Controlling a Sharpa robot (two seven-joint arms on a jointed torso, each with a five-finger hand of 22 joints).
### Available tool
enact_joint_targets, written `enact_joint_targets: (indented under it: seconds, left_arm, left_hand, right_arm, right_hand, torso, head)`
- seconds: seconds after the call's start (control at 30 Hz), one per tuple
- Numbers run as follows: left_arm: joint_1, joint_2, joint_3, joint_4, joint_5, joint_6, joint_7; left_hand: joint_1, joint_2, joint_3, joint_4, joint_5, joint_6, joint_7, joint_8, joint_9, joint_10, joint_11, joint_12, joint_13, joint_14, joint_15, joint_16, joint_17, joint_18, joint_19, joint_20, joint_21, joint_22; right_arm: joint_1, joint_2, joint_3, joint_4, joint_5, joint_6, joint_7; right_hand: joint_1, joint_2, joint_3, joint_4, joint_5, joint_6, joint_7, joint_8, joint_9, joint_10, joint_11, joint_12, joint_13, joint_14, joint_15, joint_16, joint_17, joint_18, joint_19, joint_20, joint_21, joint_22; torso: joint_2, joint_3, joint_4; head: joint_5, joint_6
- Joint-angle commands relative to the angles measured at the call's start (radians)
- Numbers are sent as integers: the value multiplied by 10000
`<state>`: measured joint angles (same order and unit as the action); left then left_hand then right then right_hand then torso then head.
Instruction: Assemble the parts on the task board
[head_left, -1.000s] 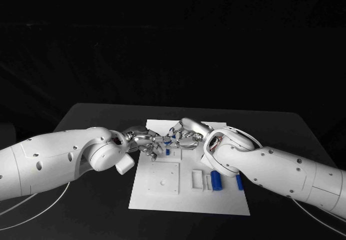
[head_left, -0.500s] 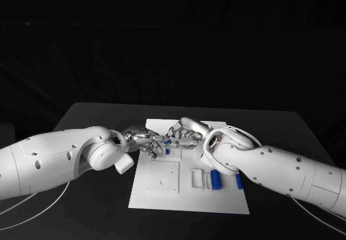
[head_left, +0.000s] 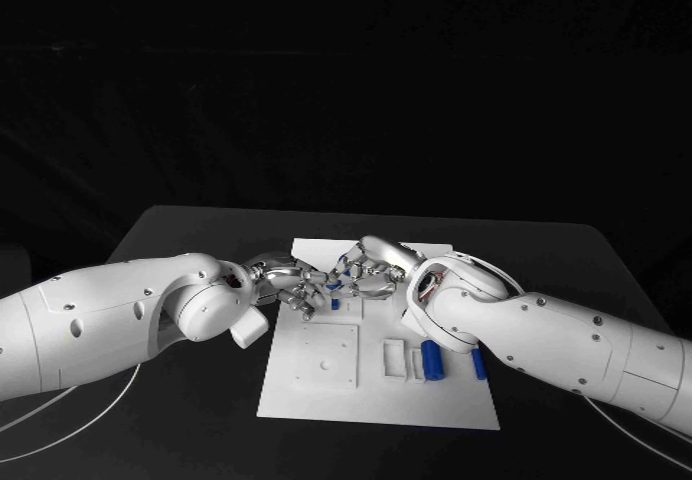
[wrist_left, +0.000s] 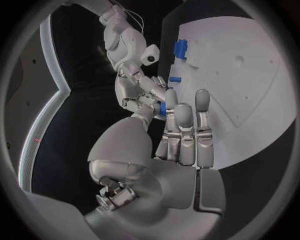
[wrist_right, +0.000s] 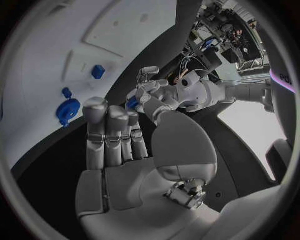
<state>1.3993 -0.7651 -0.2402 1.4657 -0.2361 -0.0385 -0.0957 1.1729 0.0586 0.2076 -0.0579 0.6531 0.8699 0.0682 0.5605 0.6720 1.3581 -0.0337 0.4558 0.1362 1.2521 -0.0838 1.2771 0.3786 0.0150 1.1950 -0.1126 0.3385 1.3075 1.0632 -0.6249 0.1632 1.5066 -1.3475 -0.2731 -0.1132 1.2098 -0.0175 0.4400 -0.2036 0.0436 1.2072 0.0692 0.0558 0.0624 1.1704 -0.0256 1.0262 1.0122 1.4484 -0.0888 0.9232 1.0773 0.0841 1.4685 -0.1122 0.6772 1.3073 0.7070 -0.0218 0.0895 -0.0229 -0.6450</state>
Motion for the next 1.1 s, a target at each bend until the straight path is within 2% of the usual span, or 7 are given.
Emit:
enact_joint_targets:
  seconds: [0.03, 0.13, 0.23, 0.53, 0.73, 1.0, 1.1]
  left_arm:
    - [24, 26, 25, 52, 278, -192, 321]
    - [25, 26, 25, 51, 288, -299, 316]
    - [25, 16, 24, 56, 291, -445, 298]
    - [25, -28, 24, 40, 130, -754, 114]
    - [25, -38, 24, 0, -113, -864, -51]
    - [42, -11, 52, -181, -1127, -1224, -636]
    - [142, 62, 66, -331, -1849, -1404, -1141]
  left_hand:
    - [-66, 88, 695, -845, 46, 465, -360, -140, 47, 176, -7, -178, -30, 21, -69, 44, 3, 46, -129, 7, 189, 233]
    - [-85, 60, 699, -919, 152, 557, -363, -166, 89, 262, -15, -219, -23, 48, -90, 53, 9, 55, -150, -1, 272, 233]
    - [-140, 51, 713, -1006, 199, 663, -385, -252, 139, 378, -40, -308, -16, 91, -107, 51, 14, 64, -174, -16, 413, 226]
    - [-263, -51, 784, -1218, 627, 937, -434, -396, 147, 697, -106, -530, -37, 210, -165, 100, 102, 86, -160, -75, 659, 221]
    - [-294, -72, 801, -1282, 726, 997, -444, -431, 155, 773, -119, -601, -36, 248, -179, 85, 139, 94, -159, -88, 744, 220]
    - [-358, -142, 827, -1409, 887, 1175, -489, -514, 134, 1011, -176, -739, -44, 394, -234, 39, 235, 110, -97, -138, 897, 208]
    - [-414, -199, 823, -1473, 931, 1353, -532, -623, 61, 1236, -222, -891, -76, 605, -284, -97, 271, 104, 32, -188, 929, 194]
  right_arm:
    - [-21, -8, -16, -37, 32, -174, -46]
    - [-21, -30, -18, -52, 51, -397, -67]
    - [-21, -68, -19, -75, 91, -743, -77]
    - [-20, -213, -20, -84, 235, -1670, 96]
    - [-20, -376, -20, -46, 411, -1913, 258]
    - [-20, -882, -8, 90, 713, -1879, 353]
    - [-19, -1173, 61, 98, 920, -1874, 371]
  right_hand:
    - [-230, -376, -486, 186, 71, -269, 8, 61, 3, -251, 54, -264, -256, -133, 44, -139, -94, -37, 242, 27, -266, 722]
    - [-105, -638, -1258, 487, 95, -989, 238, 53, -7, -603, 212, -739, -786, -236, 154, -306, -247, 80, 173, 148, -711, 612]
    - [154, -736, -1901, 730, 89, -1563, 391, 67, 0, -753, 328, -879, -1019, -354, 246, -474, -411, 189, 129, 255, -1140, 510]
    - [749, -890, -2645, 977, 399, -2553, 513, 38, -24, -933, 421, -701, -1559, -455, 332, -465, -643, 317, 198, 378, -1507, 505]
    - [789, -1040, -2906, 1140, 919, -2747, 525, 33, -30, -998, 435, -548, -1808, -486, 345, -394, -729, 330, 240, 393, -1644, 536]
    - [824, -964, -3147, 1265, 1300, -2580, 511, 40, -24, -1019, 425, -461, -1928, -498, 340, -361, -780, 326, 267, 391, -1695, 554]
    - [825, -937, -3148, 1262, 1512, -2525, 507, 41, -22, -1014, 417, -453, -1949, -494, 337, -352, -784, 323, 278, 388, -1677, 561]
  torso:
    - [0, 3, 0]
    - [1, 6, 0]
    - [7, 16, -2]
    - [12, 23, -6]
    - [9, 11, 9]
    - [2, 22, -12]
    - [-10, 14, -28]
  head:
    - [-5, 35]
    - [5, 33]
    - [12, 53]
    - [12, 42]
    - [14, 28]
    - [41, -2]
    - [80, 9]
